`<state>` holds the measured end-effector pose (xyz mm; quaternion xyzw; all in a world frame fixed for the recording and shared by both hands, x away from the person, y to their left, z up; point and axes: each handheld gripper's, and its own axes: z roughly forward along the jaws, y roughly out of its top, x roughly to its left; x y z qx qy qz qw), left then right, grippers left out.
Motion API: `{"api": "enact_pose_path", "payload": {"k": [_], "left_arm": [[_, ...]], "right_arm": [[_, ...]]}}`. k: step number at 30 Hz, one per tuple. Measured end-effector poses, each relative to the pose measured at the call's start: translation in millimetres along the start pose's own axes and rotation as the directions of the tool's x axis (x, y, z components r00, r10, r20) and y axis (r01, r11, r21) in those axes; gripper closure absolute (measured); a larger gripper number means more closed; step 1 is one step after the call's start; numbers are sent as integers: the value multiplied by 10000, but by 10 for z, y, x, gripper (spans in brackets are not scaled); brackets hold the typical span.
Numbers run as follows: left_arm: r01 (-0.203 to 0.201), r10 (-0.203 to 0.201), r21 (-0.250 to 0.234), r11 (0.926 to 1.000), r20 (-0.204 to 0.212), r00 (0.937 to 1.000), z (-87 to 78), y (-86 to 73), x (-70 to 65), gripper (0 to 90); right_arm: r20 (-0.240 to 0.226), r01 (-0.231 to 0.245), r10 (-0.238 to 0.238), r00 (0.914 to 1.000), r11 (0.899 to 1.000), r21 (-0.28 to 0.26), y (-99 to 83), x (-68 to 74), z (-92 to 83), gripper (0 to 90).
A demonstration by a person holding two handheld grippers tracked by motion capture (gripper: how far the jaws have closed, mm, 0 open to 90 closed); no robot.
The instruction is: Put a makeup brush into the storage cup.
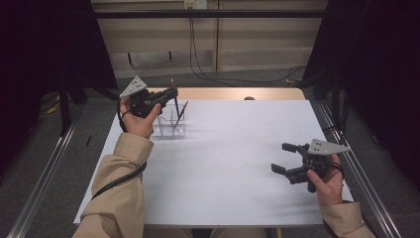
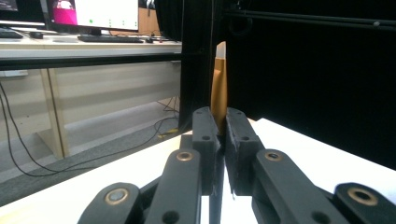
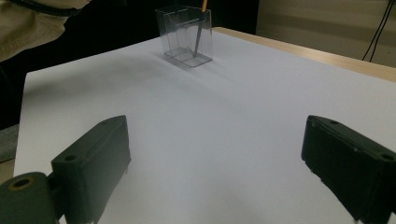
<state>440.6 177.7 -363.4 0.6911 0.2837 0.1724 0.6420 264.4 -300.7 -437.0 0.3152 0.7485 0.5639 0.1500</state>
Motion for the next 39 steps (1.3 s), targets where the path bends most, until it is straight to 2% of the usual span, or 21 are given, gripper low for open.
{"api": "enact_pose_path", "payload": {"k": [13, 17, 23, 33, 39], "left_arm": [[-29, 34, 125, 9999, -444, 9990, 72, -73, 86, 839], [-40, 47, 78, 10000, -847, 9964, 73, -87, 115, 839], [-50, 59, 87, 10000, -1080, 9941, 87, -92, 131, 839], [-113, 141, 248, 9996, -1162, 9931, 123, -153, 141, 839], [-10, 34, 211, 9998, -1173, 9931, 139, -194, 133, 839]], "right_arm": [[-43, 23, -23, 10000, 10000, 67, -9, -3, 15, 77], [-70, 46, -45, 10000, 9999, 97, -8, -5, 17, 77], [-63, 62, -62, 10000, 9999, 88, -8, -6, 16, 77], [-77, 66, -65, 9999, 9999, 98, -3, -4, 16, 77], [-75, 66, -66, 10000, 9999, 89, 1, -2, 16, 77]]}}
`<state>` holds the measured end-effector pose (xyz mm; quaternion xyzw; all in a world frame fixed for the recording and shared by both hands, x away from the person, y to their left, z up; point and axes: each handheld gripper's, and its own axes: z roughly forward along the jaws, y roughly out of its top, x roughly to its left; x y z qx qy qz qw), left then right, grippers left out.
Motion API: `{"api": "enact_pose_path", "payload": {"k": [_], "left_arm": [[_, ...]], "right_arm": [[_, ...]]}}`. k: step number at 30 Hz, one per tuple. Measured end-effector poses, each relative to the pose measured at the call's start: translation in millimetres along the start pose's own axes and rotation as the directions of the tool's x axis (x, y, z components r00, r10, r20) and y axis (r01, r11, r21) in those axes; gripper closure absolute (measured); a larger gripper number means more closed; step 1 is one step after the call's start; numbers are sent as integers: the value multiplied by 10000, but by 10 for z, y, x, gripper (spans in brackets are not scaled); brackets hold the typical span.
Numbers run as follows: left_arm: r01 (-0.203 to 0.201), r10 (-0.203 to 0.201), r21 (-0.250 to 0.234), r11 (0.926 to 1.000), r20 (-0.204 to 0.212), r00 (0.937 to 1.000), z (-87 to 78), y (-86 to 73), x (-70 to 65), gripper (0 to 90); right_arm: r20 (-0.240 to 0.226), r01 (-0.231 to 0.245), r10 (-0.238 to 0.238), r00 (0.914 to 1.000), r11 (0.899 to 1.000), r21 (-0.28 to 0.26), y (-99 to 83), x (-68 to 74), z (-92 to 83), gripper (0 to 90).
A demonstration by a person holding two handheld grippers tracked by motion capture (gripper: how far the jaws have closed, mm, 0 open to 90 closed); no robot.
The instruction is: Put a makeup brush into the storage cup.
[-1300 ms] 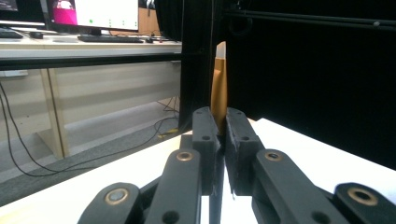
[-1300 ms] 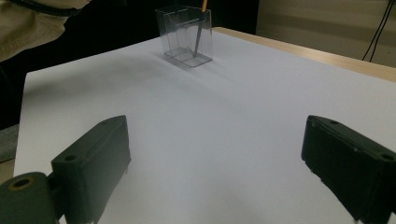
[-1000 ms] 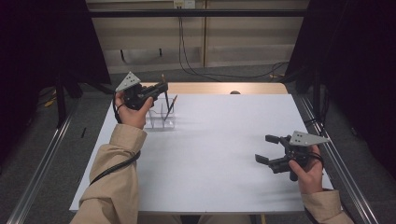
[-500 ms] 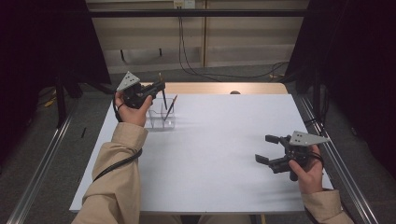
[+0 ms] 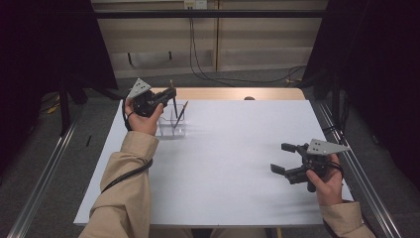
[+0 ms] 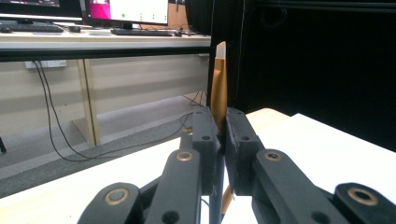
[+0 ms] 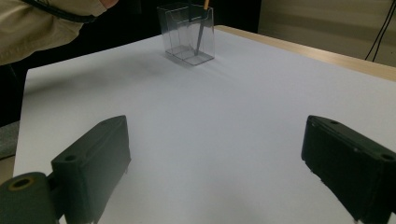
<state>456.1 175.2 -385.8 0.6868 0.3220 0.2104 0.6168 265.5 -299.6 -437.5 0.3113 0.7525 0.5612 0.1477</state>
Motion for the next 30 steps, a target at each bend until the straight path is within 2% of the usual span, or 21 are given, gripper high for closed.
{"api": "enact_pose_path", "payload": {"k": [7, 30], "left_arm": [[-106, 108, 143, 9998, -175, 9998, 2, -41, 5, 838], [51, -51, 271, 9996, -4, 10000, 5, -201, -27, 837]], "right_arm": [[34, 67, -67, 10000, 10000, 52, 3, 8, 1, 77], [-28, 117, -117, 9999, 9999, 59, 6, 14, 10, 77]]}}
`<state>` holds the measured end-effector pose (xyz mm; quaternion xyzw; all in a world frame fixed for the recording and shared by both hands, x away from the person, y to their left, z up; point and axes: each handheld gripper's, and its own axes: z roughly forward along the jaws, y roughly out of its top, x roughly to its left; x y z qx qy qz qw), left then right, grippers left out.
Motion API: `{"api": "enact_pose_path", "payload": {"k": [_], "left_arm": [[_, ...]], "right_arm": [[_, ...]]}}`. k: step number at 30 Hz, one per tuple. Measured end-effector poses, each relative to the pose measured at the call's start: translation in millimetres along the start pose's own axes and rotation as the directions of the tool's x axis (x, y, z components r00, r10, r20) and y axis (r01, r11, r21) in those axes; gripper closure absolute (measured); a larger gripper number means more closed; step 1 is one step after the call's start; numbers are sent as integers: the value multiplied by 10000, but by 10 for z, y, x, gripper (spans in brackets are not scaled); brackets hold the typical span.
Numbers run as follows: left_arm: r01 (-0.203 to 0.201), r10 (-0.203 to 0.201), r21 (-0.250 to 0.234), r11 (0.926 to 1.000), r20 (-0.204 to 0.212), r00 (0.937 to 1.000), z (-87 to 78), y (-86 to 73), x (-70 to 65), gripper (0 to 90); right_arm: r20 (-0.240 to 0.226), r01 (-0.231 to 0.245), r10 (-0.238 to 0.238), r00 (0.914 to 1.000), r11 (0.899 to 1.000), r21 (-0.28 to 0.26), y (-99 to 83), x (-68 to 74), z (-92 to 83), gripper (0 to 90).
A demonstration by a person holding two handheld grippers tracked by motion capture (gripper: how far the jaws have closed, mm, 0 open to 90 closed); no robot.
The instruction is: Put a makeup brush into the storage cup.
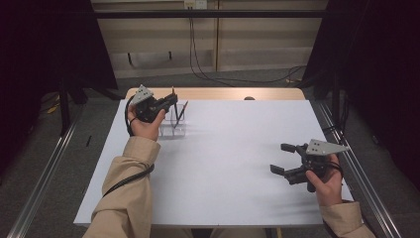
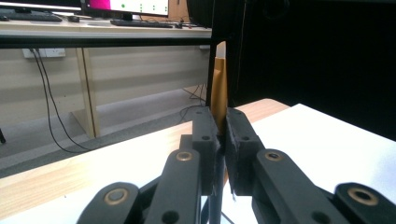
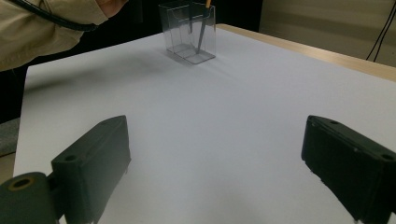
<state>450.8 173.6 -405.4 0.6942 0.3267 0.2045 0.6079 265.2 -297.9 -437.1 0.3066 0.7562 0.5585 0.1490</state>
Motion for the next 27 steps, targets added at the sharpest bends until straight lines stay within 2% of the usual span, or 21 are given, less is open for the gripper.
{"api": "enact_pose_path", "payload": {"k": [6, 9, 11, 12, 14, 17, 18, 21, 24, 27], "left_arm": [[111, -111, 91, 9999, 68, 9999, -7, -62, 3, 836], [41, -44, 171, 9998, 163, 9999, -18, -67, 9, 836], [175, -178, 122, 9998, 294, 9994, -23, -70, 11, 825], [204, -207, 104, 9997, 328, 9992, -25, -72, 17, 795], [279, -279, 7, 9996, 412, 9988, -30, -77, 28, 653], [375, -373, -10, 9993, 534, 9979, -49, -86, 44, 516], [525, -520, -67, 9986, 601, 9968, -56, -91, 44, 473], [556, -558, 46, 9984, 617, 9965, -79, -89, 48, 361], [893, -903, 191, 9958, 562, 9943, -92, -87, 51, 230], [887, -899, 218, 9958, 585, 9942, -114, -94, 45, 202]], "right_arm": [[24, 10, -10, 10000, 10000, 0, 3, 2, 1, 77], [13, 6, -7, 10000, 10000, 1, 3, 2, 3, 77], [13, 3, -3, 10000, 10000, 5, 2, 3, 5, 77], [3, 4, -4, 10000, 10000, 11, 2, 4, 7, 77], [12, 8, -8, 10000, 10000, 8, 3, 4, 8, 77], [7, 23, -23, 10000, 10000, 15, 3, 6, 9, 77], [-6, 27, -27, 10000, 10000, 27, 2, 6, 10, 77], [-17, 44, -44, 10000, 10000, 25, 3, 9, 14, 77], [-17, 28, -28, 10000, 10000, 18, 3, 10, 16, 77], [-4, 27, -27, 10000, 10000, 39, 3, 12, 16, 77]]}}
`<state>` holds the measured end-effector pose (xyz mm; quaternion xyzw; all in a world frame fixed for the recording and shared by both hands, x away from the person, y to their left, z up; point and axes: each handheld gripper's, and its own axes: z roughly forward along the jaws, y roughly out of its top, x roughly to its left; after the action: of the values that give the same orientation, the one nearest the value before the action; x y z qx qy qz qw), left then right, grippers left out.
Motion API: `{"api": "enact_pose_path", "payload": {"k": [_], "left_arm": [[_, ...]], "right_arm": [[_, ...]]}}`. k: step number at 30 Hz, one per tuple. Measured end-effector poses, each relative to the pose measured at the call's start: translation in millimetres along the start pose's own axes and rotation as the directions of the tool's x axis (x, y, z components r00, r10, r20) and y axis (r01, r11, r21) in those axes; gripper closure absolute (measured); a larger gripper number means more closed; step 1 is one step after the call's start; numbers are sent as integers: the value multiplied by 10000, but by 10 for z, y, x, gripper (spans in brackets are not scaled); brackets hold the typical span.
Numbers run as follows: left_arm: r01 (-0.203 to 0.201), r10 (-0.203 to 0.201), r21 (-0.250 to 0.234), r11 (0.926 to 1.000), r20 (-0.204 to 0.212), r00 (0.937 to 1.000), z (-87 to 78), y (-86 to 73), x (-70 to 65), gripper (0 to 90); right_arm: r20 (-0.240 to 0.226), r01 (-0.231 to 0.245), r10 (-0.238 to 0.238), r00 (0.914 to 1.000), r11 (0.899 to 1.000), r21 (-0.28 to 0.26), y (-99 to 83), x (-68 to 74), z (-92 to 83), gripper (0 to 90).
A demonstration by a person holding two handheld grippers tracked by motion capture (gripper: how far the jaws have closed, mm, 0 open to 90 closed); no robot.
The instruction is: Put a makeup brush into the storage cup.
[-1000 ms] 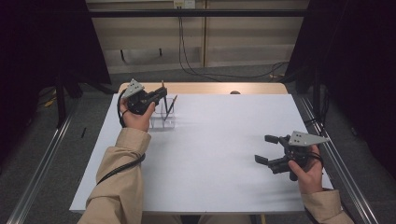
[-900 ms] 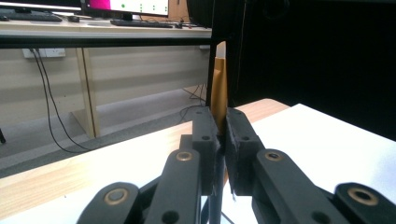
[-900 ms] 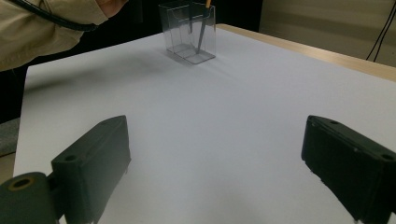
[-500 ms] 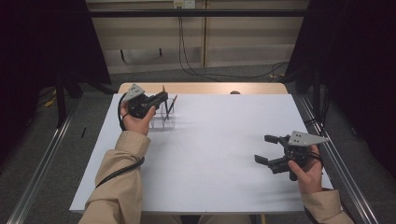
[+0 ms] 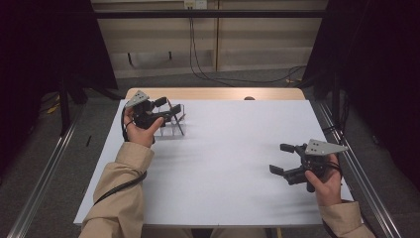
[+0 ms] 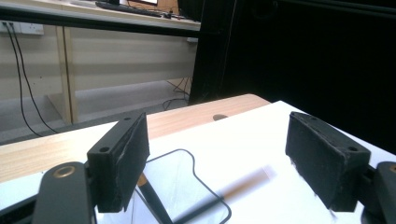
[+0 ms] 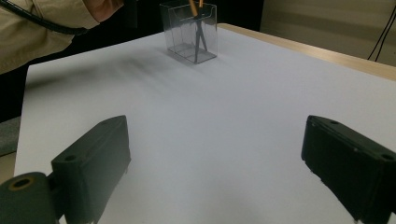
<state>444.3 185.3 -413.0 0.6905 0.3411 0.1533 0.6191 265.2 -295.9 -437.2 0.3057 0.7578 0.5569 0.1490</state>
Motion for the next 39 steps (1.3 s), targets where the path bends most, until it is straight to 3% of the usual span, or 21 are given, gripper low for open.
{"api": "enact_pose_path", "payload": {"k": [12, 23, 39], "left_arm": [[-236, 235, 73, 9997, 159, 9996, -102, -16, -41, 72], [-206, 205, 30, 9998, 198, 9996, -218, -76, -67, 38], [-485, 488, -64, 9988, 746, 9960, -396, -139, -134, 2]], "right_arm": [[-30, 43, -43, 10000, 10000, -20, 14, 11, 4, 77], [-51, 53, -53, 10000, 10000, -7, 23, 17, 18, 77], [-71, 82, -82, 9999, 10000, 21, 23, 21, 26, 77]]}}
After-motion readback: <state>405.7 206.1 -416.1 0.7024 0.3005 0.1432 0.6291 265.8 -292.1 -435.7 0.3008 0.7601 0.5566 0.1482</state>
